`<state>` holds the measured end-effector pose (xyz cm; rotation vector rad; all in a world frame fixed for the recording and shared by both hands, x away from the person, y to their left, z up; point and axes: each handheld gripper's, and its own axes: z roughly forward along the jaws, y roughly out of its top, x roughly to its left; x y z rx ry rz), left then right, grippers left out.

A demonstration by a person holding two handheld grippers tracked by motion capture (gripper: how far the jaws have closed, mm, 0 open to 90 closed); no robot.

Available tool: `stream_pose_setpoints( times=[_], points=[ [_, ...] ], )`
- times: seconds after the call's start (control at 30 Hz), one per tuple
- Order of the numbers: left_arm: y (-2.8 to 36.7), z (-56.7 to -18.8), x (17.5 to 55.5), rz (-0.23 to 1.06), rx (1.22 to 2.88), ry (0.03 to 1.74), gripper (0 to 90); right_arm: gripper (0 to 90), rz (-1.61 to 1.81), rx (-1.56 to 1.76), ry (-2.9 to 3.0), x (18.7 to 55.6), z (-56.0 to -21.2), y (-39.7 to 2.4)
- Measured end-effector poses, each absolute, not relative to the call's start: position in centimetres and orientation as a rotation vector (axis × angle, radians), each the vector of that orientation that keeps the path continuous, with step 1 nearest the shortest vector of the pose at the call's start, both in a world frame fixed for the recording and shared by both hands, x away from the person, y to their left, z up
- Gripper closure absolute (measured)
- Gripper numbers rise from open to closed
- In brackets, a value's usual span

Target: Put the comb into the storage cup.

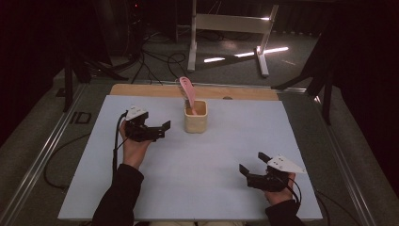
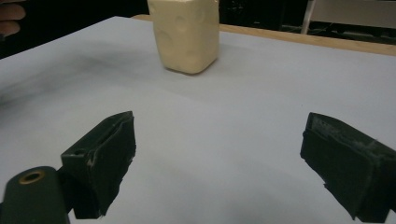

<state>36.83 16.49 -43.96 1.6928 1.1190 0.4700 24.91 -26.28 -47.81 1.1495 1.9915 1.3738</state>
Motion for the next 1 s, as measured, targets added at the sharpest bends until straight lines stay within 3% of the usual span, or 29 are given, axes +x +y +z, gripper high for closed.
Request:
stream_pose_setpoints(
  times=[1.0],
  points=[
    [21.8,-45.6,30.7,0.548,1.698,1.054,0.1,10.0,1.373,1.144,1.993,24.9,-47.7,-26.0]
  ],
)
